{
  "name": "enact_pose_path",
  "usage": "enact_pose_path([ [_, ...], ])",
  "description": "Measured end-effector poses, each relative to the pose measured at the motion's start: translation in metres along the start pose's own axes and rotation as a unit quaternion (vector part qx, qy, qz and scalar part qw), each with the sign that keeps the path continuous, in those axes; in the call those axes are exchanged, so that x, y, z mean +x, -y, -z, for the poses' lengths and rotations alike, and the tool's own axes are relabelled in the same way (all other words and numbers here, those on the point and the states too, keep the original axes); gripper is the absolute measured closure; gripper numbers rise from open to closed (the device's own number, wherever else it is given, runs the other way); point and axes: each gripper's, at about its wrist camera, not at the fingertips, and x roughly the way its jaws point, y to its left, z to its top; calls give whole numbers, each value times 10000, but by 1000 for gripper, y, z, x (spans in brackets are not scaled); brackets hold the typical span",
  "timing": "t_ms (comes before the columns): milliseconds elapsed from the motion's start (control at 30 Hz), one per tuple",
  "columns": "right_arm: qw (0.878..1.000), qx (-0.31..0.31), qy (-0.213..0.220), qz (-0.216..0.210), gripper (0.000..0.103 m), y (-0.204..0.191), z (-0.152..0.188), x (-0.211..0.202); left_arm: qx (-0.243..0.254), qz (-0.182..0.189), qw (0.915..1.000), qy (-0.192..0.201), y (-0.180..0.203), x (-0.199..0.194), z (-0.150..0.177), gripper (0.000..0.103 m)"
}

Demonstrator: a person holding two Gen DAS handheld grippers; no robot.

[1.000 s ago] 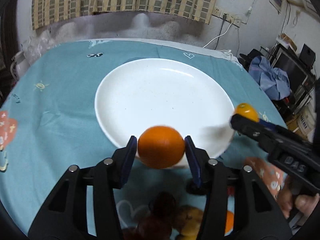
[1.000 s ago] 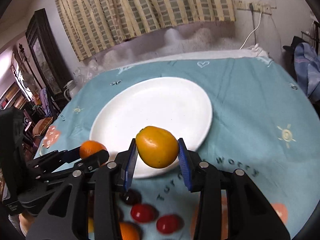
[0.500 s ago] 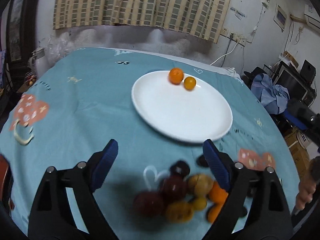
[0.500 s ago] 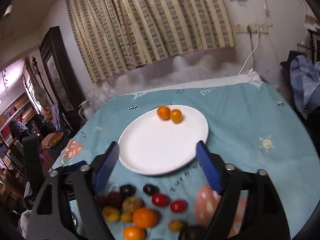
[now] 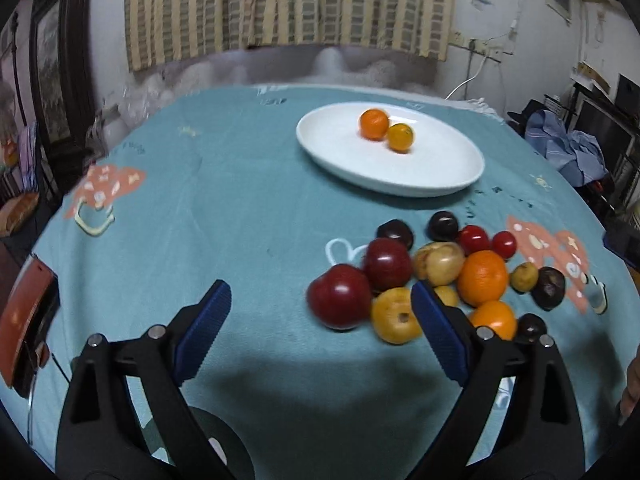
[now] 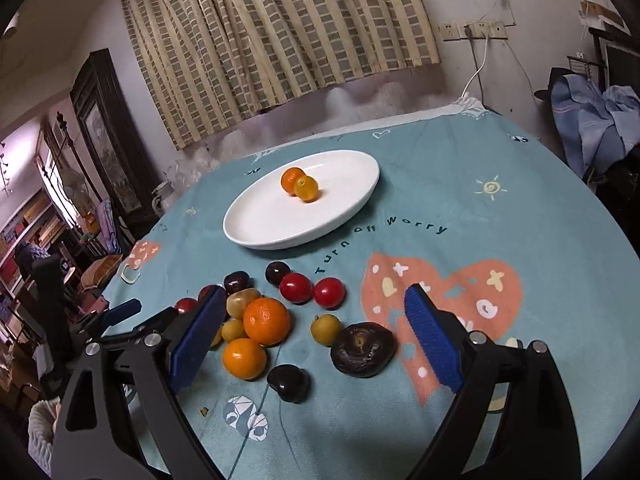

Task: Organize fruits
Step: 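Move both grippers back toward the fruit cluster, then grasp the red plum with the left gripper while the right grasps the dark plum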

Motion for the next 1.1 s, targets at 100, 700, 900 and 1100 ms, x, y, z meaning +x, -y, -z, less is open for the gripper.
enact_pose_path([
  [100, 9999, -116, -7, 82, 12, -4, 2, 0, -121, -9, 9999, -110, -8, 9, -5, 10],
  [700, 9999, 0, -52, 145, 12, 4, 1, 1, -618, -104, 9980, -9, -46, -2, 0, 5],
  [900, 9999, -20, -69, 151, 12, 4, 2, 2, -277, -203, 9986, -396, -29, 17, 5, 6],
  [1100, 9997, 12, -173, 175, 12, 4, 3, 7, -409, -86, 9973, -600, -36, 20, 10, 15],
])
